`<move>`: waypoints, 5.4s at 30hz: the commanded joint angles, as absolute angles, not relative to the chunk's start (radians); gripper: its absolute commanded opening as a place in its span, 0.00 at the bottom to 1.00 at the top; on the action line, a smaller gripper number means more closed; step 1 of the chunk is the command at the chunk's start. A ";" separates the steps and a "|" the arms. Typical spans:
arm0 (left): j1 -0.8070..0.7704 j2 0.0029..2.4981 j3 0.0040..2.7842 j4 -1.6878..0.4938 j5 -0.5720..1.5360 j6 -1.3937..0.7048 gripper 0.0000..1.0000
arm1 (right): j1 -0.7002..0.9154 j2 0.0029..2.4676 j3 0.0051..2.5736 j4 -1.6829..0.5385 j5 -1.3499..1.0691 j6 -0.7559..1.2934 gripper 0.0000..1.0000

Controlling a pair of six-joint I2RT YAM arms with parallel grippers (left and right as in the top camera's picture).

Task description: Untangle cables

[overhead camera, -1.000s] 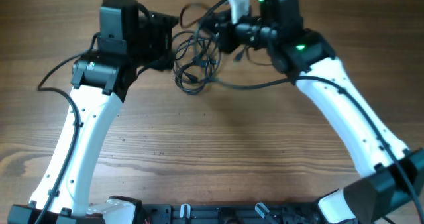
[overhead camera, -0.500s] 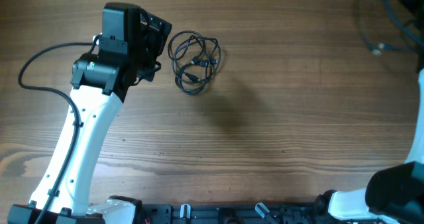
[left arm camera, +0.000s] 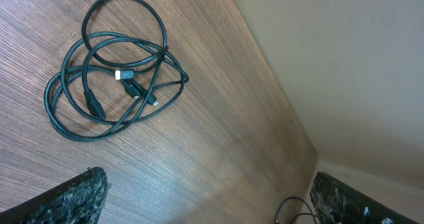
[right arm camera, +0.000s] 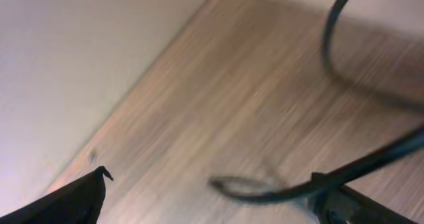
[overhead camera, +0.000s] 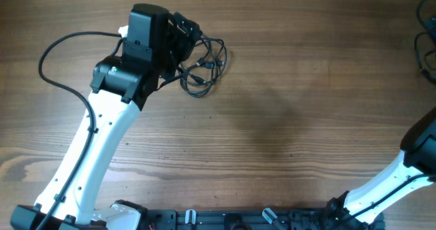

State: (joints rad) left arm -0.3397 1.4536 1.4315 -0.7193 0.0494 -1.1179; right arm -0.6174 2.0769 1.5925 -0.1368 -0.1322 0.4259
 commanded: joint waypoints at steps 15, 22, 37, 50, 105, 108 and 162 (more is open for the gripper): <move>-0.314 1.688 1.431 -0.710 0.058 -0.383 0.65 | -0.316 1.713 1.627 -0.668 -0.468 0.340 1.00; -0.279 1.936 1.431 -0.469 0.058 -0.109 0.58 | -0.271 1.715 1.627 -0.750 -0.464 0.313 1.00; -0.290 1.879 1.502 -0.370 0.175 -0.252 0.04 | -0.271 1.732 1.627 -0.794 -0.509 0.264 0.99; -0.256 1.375 1.541 -0.401 0.375 -0.406 0.04 | 0.025 1.728 1.629 -0.664 -0.958 0.072 0.92; -0.050 1.374 1.541 -0.413 -0.395 -1.352 0.04 | 0.494 2.147 1.629 -0.297 -0.447 0.597 0.04; -0.044 1.375 1.541 -0.418 -0.312 -1.158 0.04 | 0.418 2.123 1.629 -0.294 -0.650 0.470 0.04; -0.105 1.449 1.539 -0.645 0.370 -1.511 0.04 | 0.590 1.763 1.629 -0.236 -0.677 0.077 0.53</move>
State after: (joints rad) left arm -0.0982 1.4494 1.5307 -0.6487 0.3084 -1.4952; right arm 0.5865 1.7760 1.6257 -0.2440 -0.7715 0.0841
